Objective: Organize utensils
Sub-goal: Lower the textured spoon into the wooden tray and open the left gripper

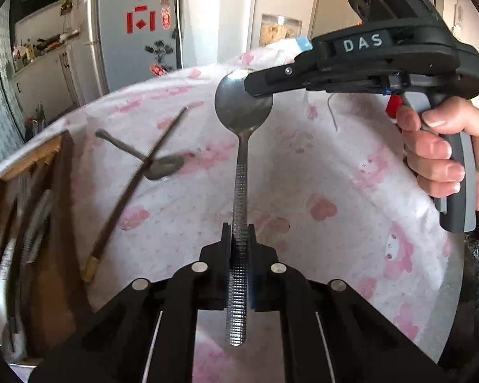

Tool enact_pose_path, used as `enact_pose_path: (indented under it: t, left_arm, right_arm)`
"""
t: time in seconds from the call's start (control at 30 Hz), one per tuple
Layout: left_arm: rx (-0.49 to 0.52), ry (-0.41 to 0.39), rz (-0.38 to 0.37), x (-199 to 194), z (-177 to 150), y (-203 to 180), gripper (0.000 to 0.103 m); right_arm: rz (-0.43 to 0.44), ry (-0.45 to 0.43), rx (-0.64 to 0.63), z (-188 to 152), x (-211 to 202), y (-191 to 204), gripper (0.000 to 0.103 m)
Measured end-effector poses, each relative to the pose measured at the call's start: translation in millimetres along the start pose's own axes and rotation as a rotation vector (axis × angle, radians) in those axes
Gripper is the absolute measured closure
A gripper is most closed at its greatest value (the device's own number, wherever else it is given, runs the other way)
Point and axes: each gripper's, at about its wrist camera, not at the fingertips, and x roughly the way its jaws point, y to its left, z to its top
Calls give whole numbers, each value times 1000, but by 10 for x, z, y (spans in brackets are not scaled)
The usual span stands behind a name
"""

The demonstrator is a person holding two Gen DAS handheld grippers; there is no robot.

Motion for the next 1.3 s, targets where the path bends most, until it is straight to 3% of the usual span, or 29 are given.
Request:
enact_pose_path:
  t: [0.23,0.53,0.73,1.0,1.03,1.07,1.1,1.13,1.2,1.3]
  left_arm:
    - [-50,-59,48,-459,-25,391,93]
    - [-185,-33,174,-744,-334,1301,92]
    - [-227,-12,197,-699,-461,1652,92]
    - [-240,-3,190,-595,-445,1737,92]
    - [-238,-16,199,-622,-444,1728,85]
    - [-240,-25,202,-639,-446,1728,77]
    - [-242,-39,201,-679,-442,1714,60]
    - [-241,-53,202,-727,-439,1686,51]
    - [-221,-67,200,-794,-421,1629,48]
    - [-184,-83,203,-858,-386,1474,36]
  right_arm:
    - [50,-7,-39,215,237,555,101]
    - [134,53,-57,346,1184,1262,101]
    - [131,100,-46,359,1645,1354,101]
    - [108,125,-66,349,1870,1389,97]
    - [111,130,-68,334,1854,1392,89]
    - [109,125,-74,321,1810,1389,73]
    - [104,115,-76,317,1751,1377,64]
    - [106,106,-74,322,1695,1356,55]
    - [107,89,-64,332,1549,1274,52]
    - [85,49,-54,361,1243,1078,45]
